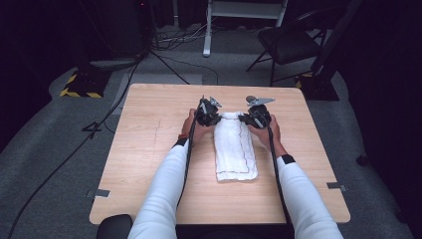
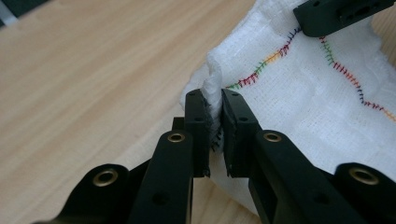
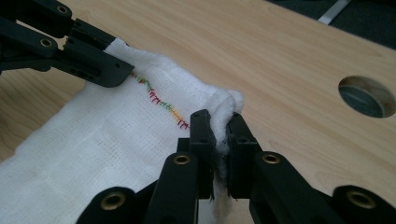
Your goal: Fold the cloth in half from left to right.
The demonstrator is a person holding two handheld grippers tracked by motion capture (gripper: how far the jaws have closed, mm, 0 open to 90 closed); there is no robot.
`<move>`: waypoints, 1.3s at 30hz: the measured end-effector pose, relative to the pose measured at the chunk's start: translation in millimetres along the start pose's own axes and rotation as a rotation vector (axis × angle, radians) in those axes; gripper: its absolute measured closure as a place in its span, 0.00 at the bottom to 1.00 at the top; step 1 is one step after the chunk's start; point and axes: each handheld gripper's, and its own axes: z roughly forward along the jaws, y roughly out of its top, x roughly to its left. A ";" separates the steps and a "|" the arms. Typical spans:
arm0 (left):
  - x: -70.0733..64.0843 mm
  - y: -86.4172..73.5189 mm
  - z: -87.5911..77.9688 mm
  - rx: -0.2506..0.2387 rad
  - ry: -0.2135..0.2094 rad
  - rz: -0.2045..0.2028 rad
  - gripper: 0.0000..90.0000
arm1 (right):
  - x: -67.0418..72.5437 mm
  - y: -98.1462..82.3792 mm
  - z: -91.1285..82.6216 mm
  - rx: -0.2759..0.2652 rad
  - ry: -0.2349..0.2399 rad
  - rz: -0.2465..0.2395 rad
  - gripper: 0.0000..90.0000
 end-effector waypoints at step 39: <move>-35.4 -10.3 -55.8 -0.142 -0.096 0.069 0.91 | 15.8 -13.0 -69.5 -0.129 0.116 -0.082 0.94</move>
